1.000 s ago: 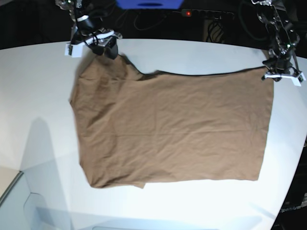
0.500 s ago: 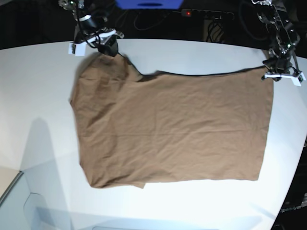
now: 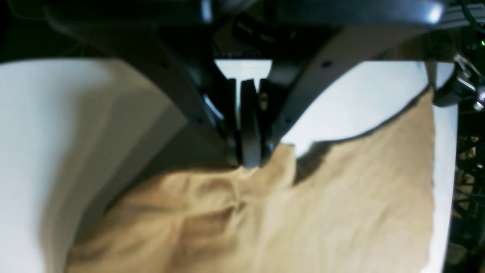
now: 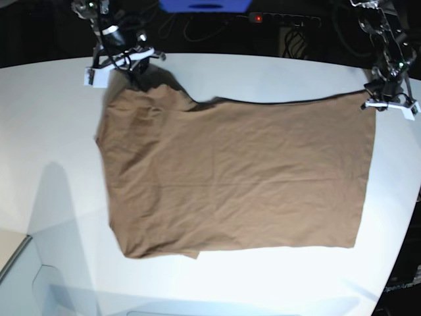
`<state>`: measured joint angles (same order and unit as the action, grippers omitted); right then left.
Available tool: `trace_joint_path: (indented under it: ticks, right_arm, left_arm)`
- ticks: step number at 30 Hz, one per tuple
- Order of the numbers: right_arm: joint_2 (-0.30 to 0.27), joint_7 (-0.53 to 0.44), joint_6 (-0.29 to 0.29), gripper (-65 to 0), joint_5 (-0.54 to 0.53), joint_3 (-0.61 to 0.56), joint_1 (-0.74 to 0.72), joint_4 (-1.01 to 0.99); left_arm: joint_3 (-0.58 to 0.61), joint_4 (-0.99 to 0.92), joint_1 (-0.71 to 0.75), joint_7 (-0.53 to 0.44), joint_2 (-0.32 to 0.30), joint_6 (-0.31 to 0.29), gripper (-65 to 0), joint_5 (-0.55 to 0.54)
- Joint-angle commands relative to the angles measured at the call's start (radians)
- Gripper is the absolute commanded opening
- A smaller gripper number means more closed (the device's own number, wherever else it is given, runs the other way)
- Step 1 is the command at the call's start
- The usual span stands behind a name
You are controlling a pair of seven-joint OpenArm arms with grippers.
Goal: Layout the t-shirt on the table in an organized manner, then fold the t-shirt properly
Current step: 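Hold the shirt edge with both grippers and adjust the right gripper, then drag the shirt edge with both grippers, straightening it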
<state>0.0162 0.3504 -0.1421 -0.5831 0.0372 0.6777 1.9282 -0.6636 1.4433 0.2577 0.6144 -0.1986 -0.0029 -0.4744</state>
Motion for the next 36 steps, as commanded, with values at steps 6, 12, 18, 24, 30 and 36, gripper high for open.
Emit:
trace_joint_path:
  ticks: [6, 12, 18, 24, 30, 36]
  right_arm:
    - [-0.008, -0.012, -0.015, -65.0, -0.015, -0.003, -0.028, 0.04]
    - [-0.008, -0.012, -0.015, -65.0, -0.015, -0.003, -0.068, 0.053]
    - [-0.008, -0.011, -0.015, -65.0, -0.015, -0.003, -0.137, 0.053]
    - [-0.009, 0.032, -0.014, -65.0, -0.015, 0.003, -0.22, 0.05]
    - [-0.009, 0.075, -0.014, -65.0, -0.015, 0.003, -0.243, 0.05]
    - [-0.008, 0.077, -0.014, -65.0, -0.015, -0.001, -0.237, 0.046]
  left_arm:
    - [-0.003, 0.064, -0.027, -0.009, -0.011, 0.004, -64.9, 0.004]
    - [-0.005, 0.066, -0.064, -0.009, -0.017, 0.004, -64.9, 0.004]
    - [-0.005, 0.066, -0.117, -0.009, -0.017, 0.005, -64.9, 0.004]
    - [-0.005, 0.066, -0.171, -0.008, -0.017, 0.007, -64.9, 0.004]
    - [-0.005, 0.073, -0.145, 0.009, -0.012, 0.005, -64.6, 0.004]
    - [-0.037, 0.139, -0.053, 0.088, -0.011, 0.002, -64.0, 0.004]
